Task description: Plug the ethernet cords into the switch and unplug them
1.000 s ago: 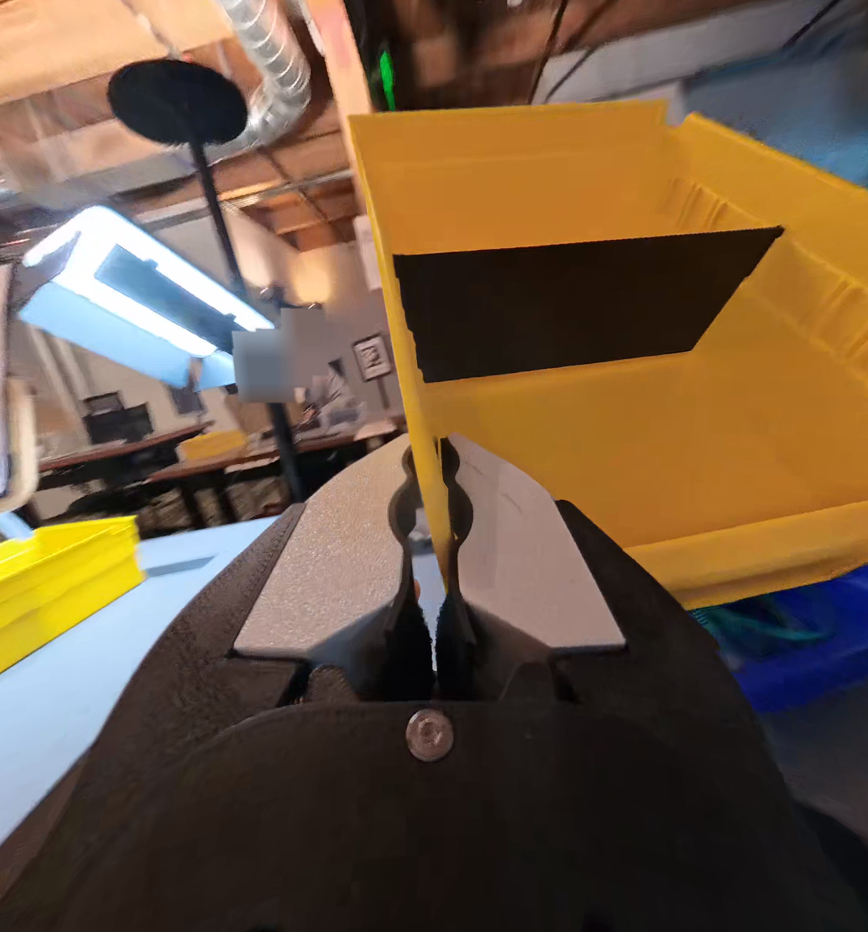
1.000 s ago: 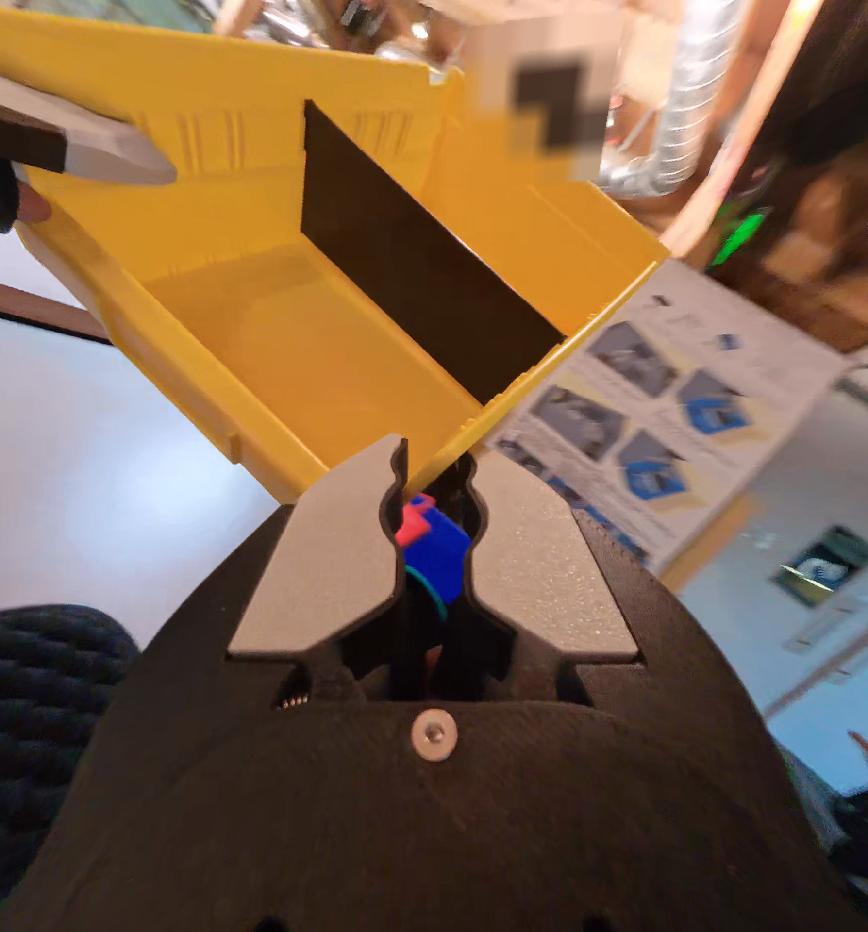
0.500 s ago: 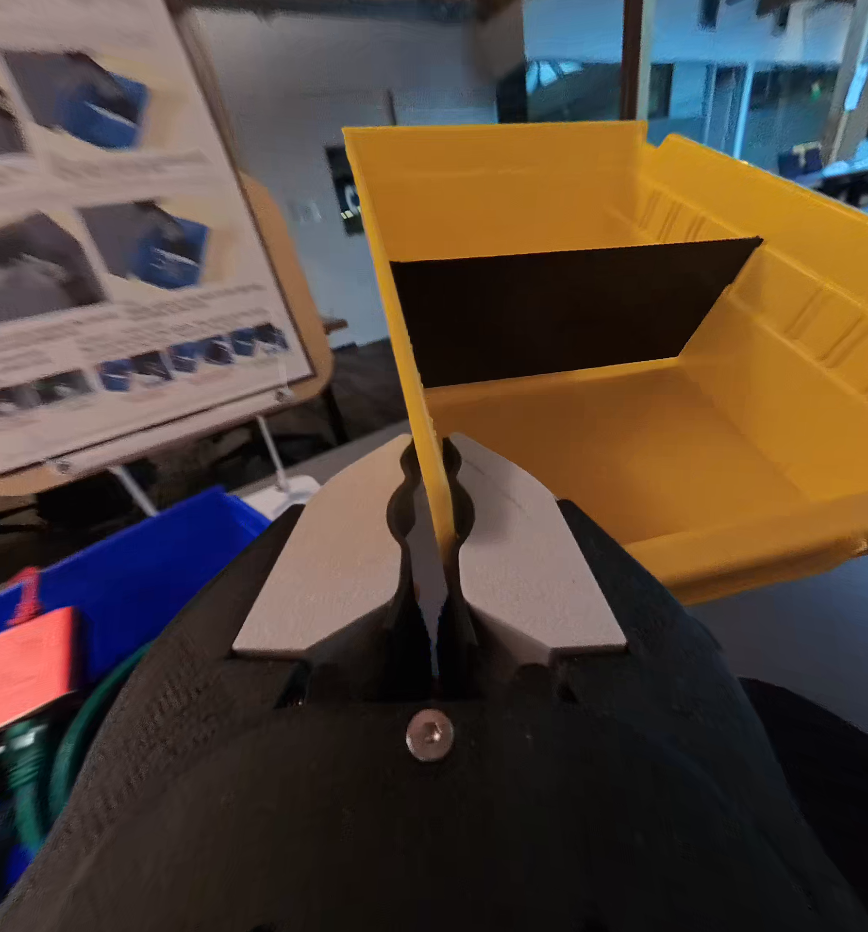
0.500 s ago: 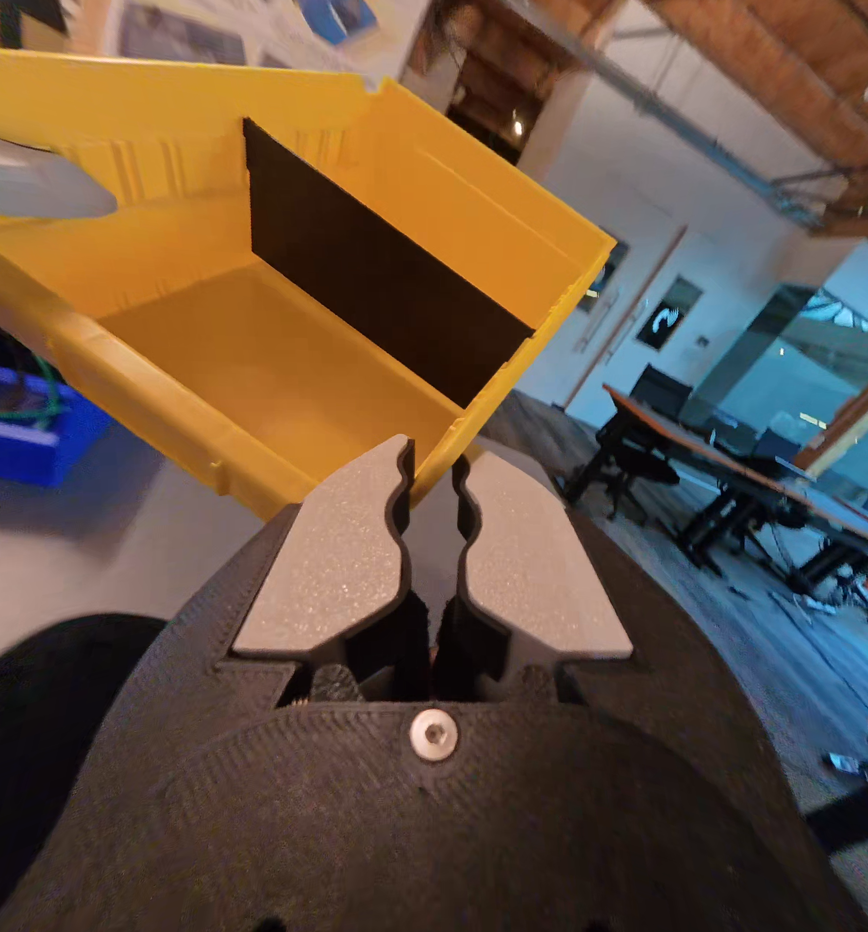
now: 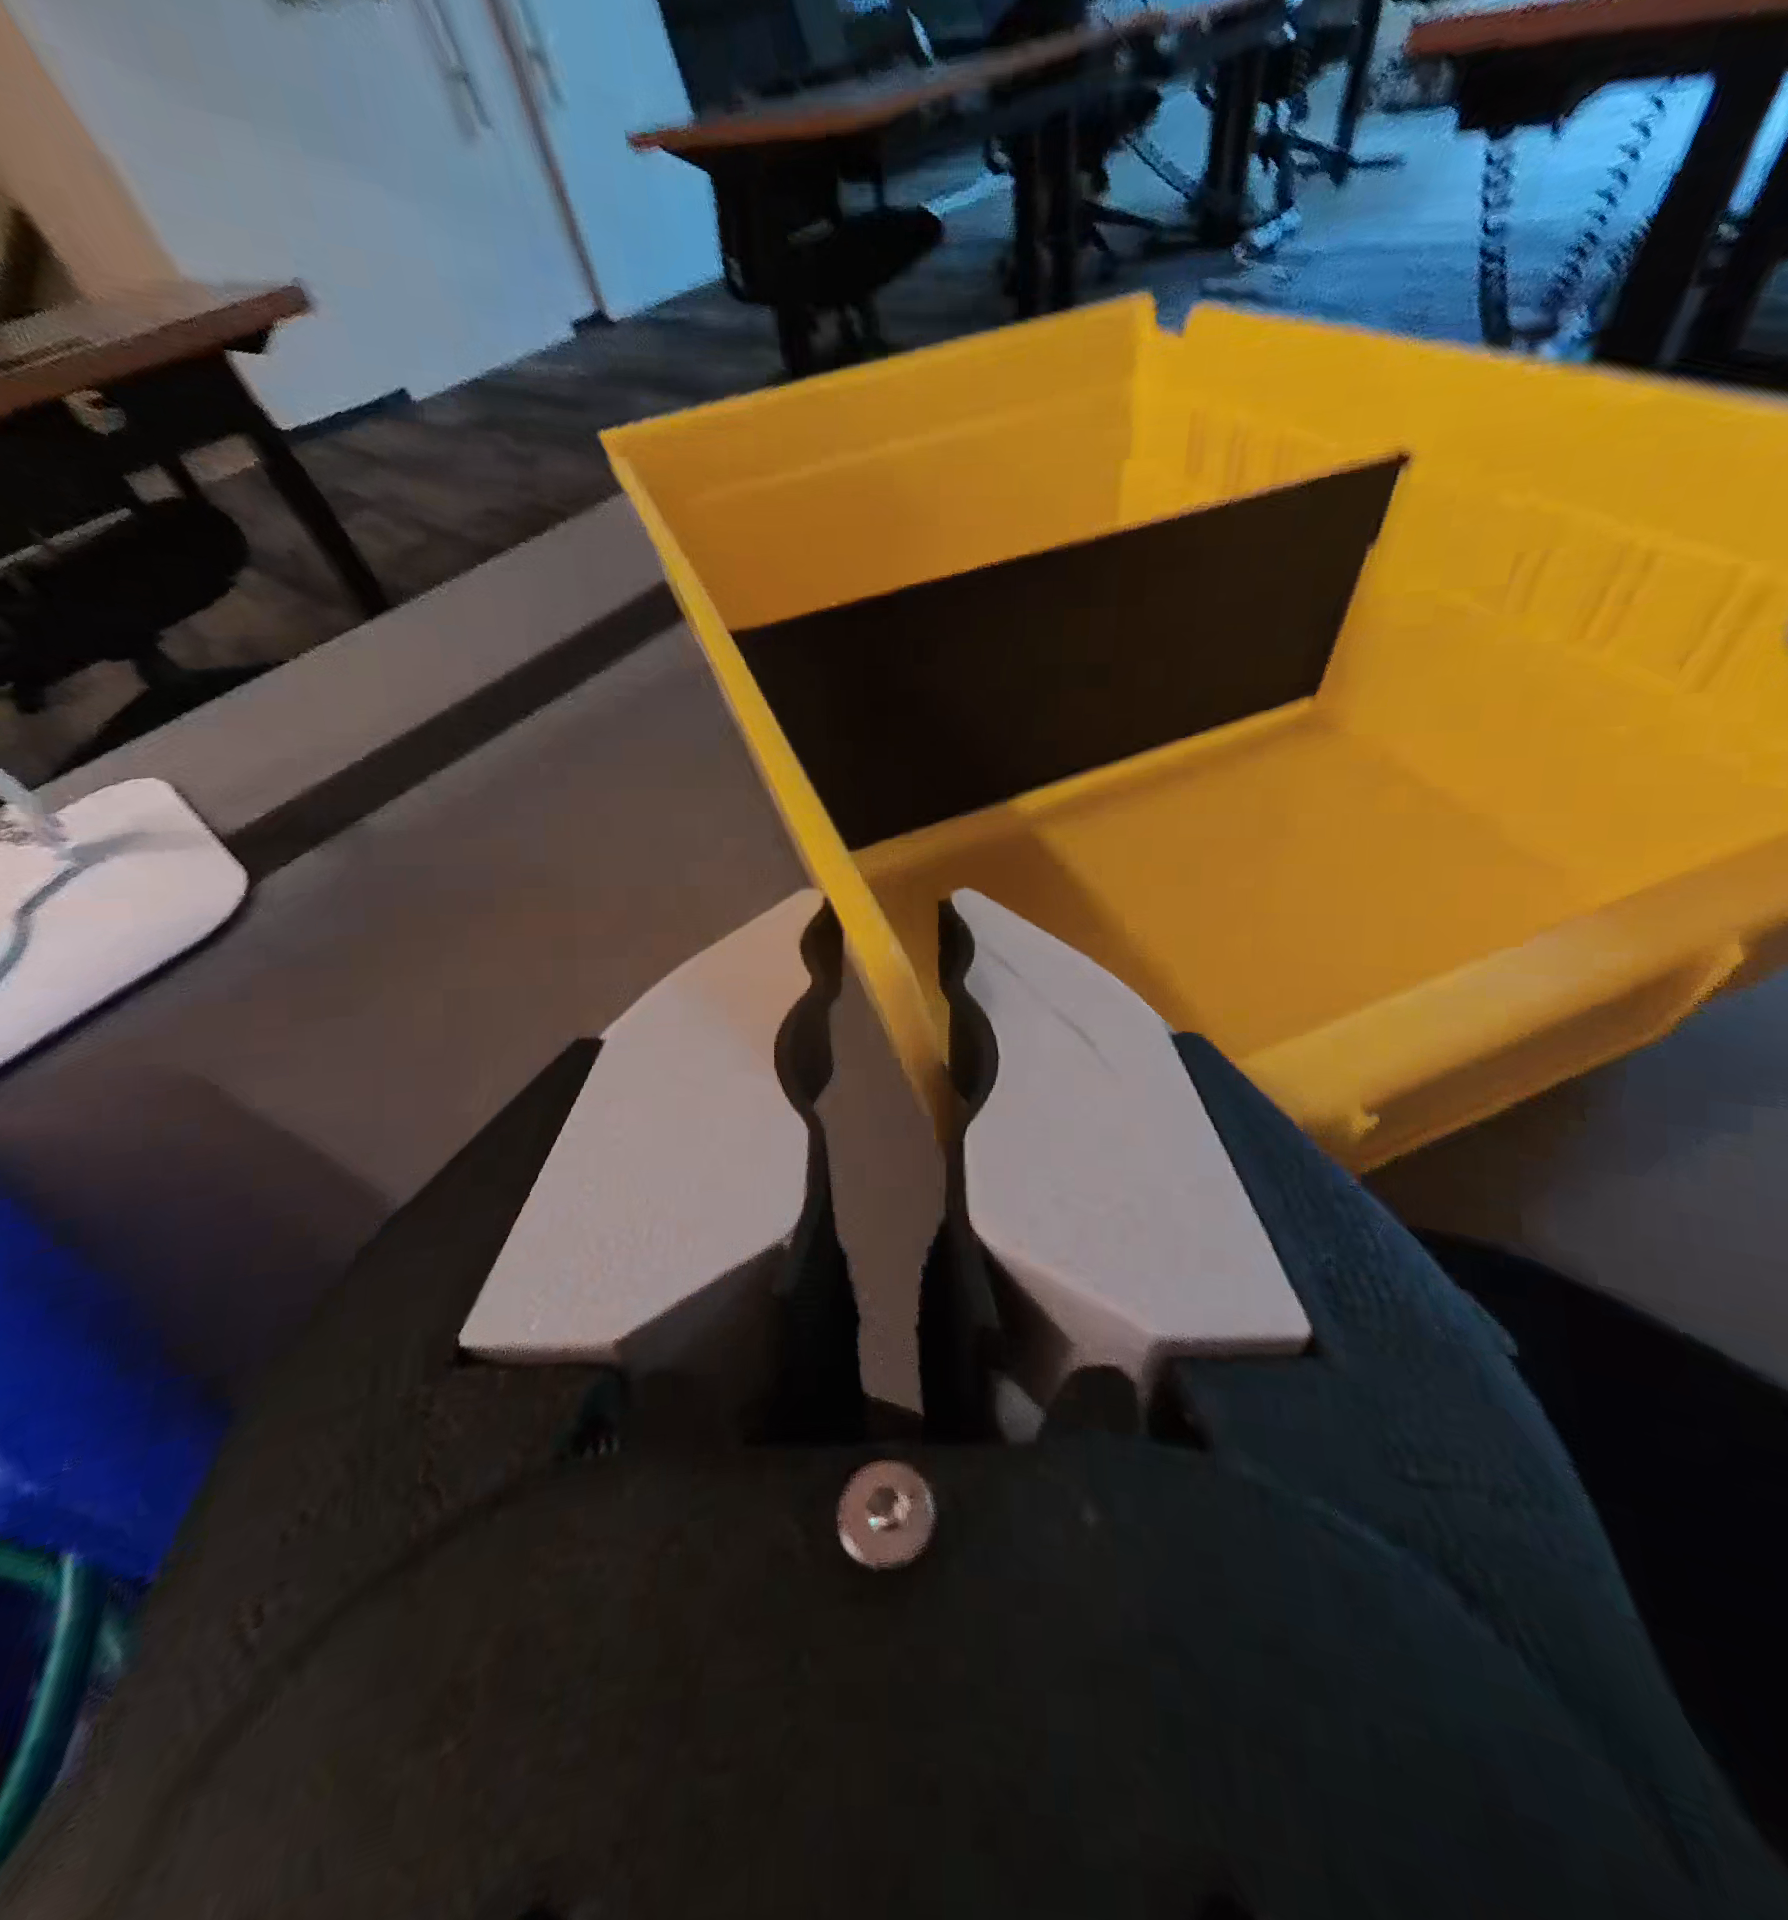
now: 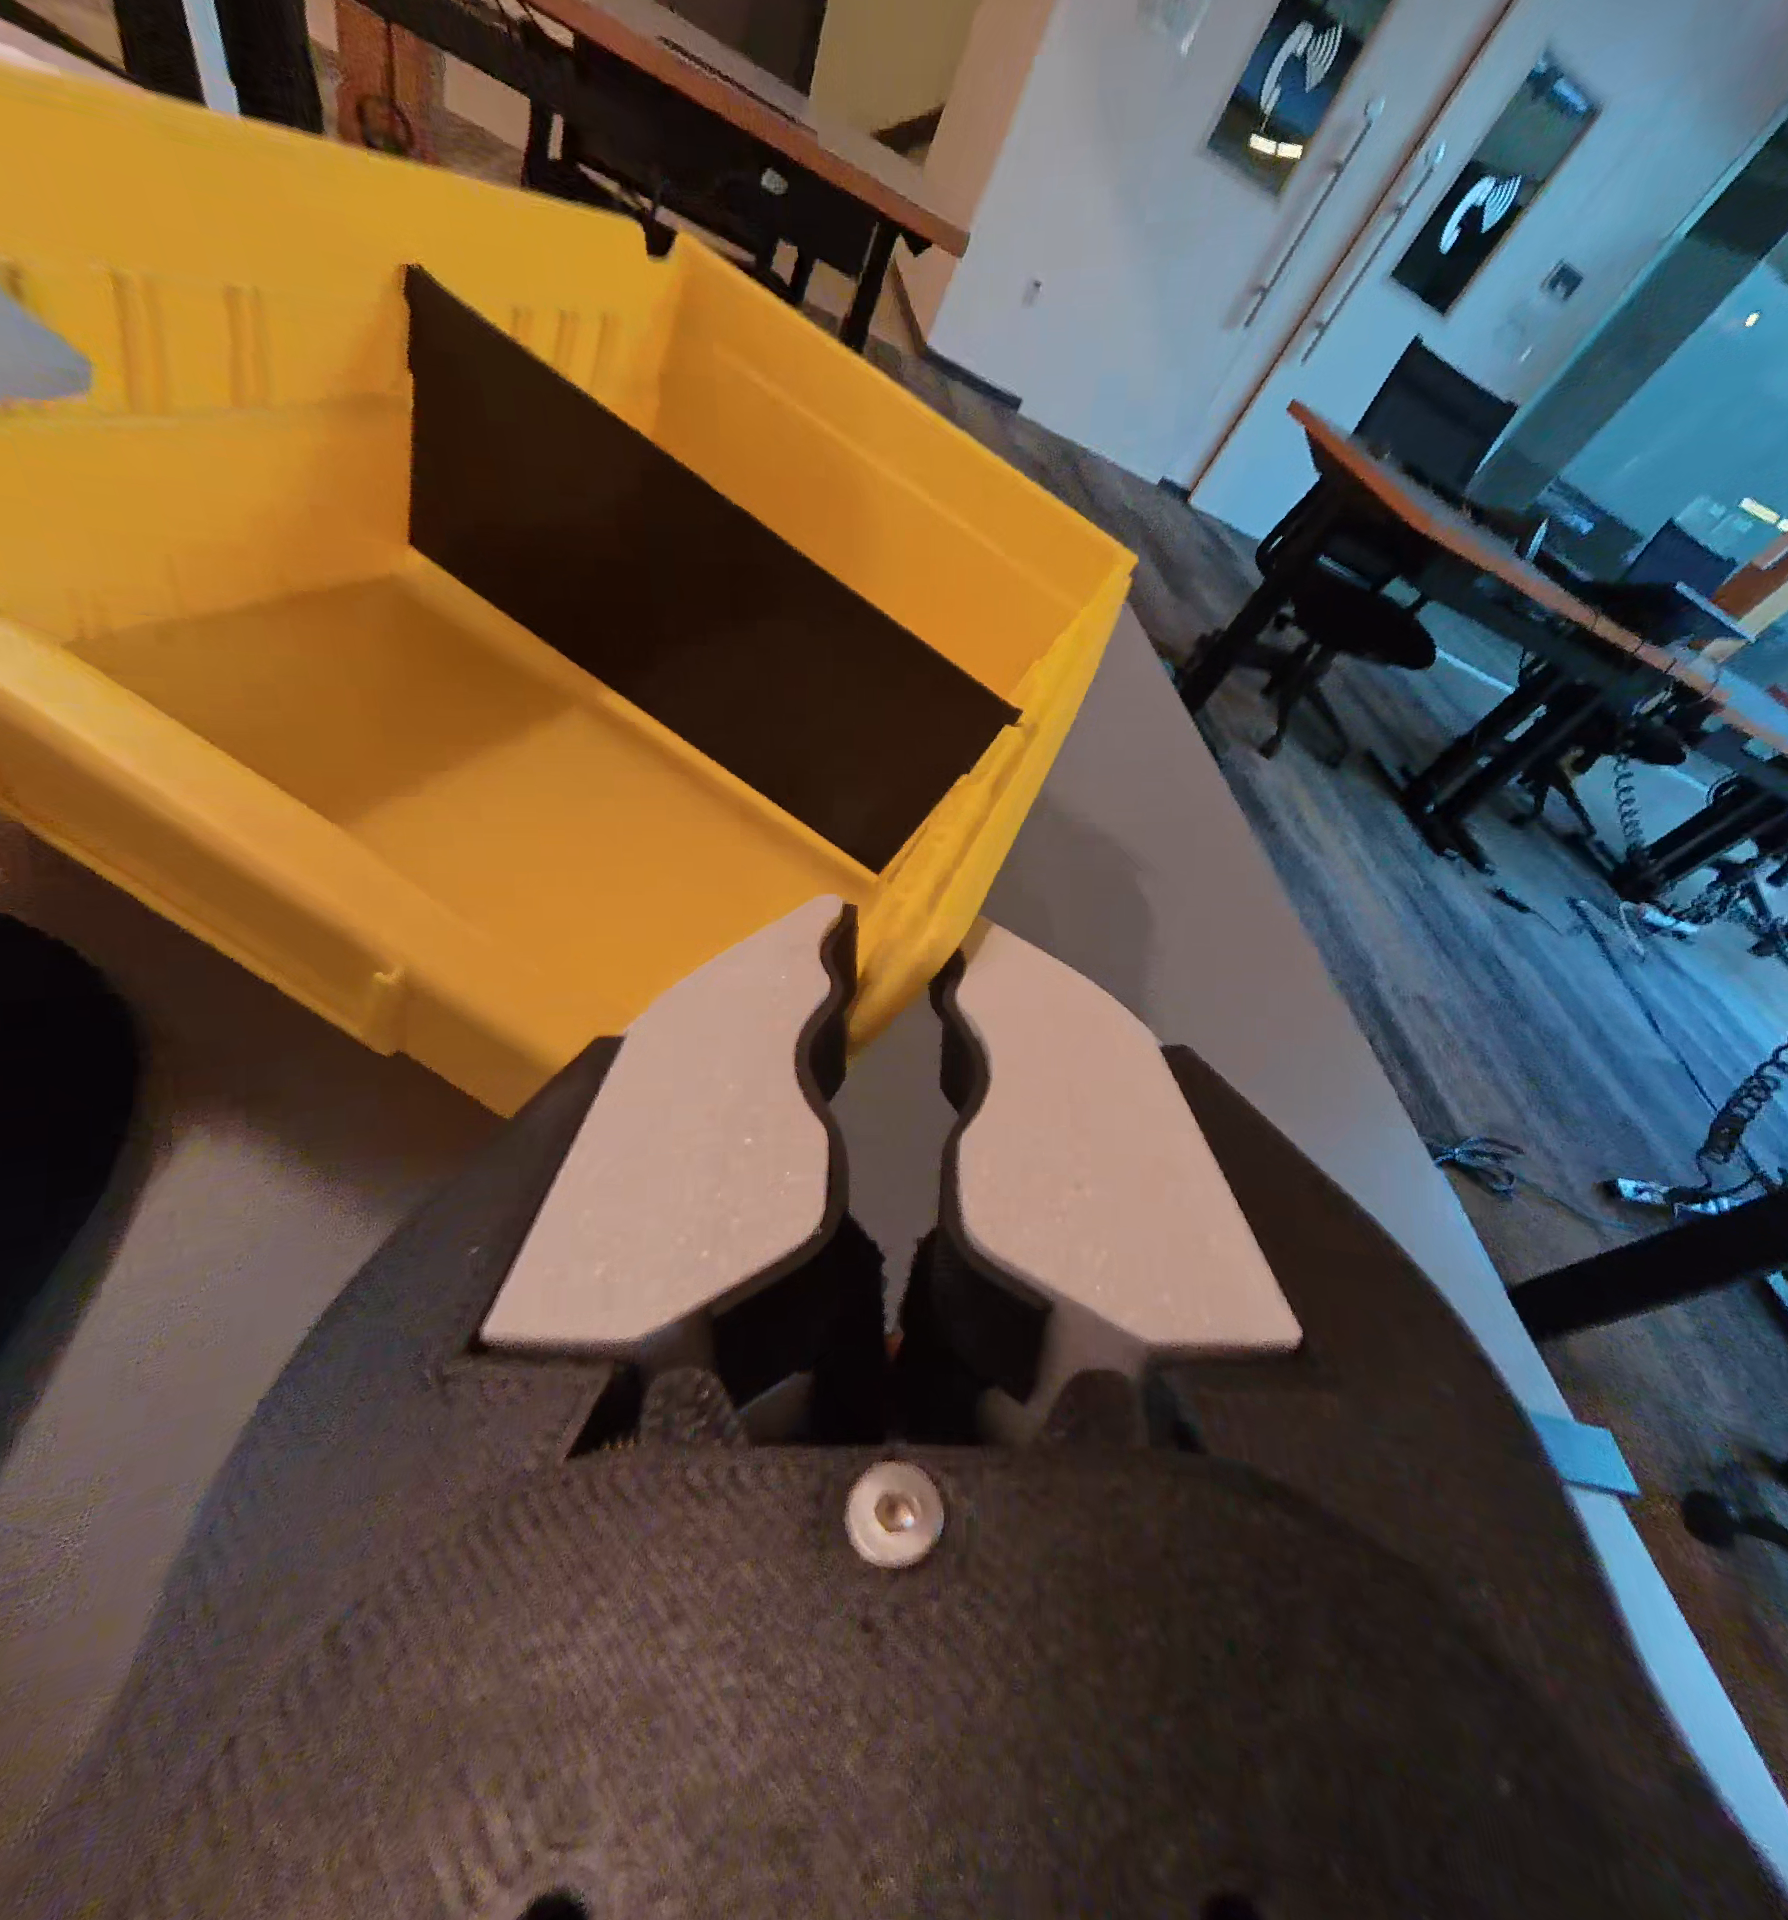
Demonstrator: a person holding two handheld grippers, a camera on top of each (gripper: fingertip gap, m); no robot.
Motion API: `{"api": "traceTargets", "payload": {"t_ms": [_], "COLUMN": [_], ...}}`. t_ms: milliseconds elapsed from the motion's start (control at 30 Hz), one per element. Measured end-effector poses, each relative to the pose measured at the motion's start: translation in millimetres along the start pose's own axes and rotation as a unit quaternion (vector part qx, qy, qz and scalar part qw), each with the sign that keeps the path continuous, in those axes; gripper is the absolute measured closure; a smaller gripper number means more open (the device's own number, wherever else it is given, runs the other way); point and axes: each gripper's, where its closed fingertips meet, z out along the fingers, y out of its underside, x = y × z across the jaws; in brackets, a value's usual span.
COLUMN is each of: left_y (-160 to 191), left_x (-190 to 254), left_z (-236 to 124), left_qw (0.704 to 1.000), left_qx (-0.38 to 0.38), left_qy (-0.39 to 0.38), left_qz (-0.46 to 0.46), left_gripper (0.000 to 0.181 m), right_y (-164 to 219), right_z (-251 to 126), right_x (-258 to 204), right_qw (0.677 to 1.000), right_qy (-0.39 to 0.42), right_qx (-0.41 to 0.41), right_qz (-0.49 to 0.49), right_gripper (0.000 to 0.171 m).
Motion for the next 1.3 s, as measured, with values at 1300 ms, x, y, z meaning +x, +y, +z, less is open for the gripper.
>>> {"api": "traceTargets", "payload": {"t_ms": [1300], "left_y": [224.3], "left_x": [-253.7], "left_z": [-363.6], "left_qw": [0.873], "left_qx": [-0.371], "left_qy": [-0.004], "left_qz": [0.316], "left_gripper": [0.15], "right_y": [58.1], "right_z": [-3.1], "right_x": [-44.9], "right_qw": [0.883], "right_qy": [-0.225], "right_qx": [-0.162], "right_qz": [-0.379], "right_gripper": [0.137]}}
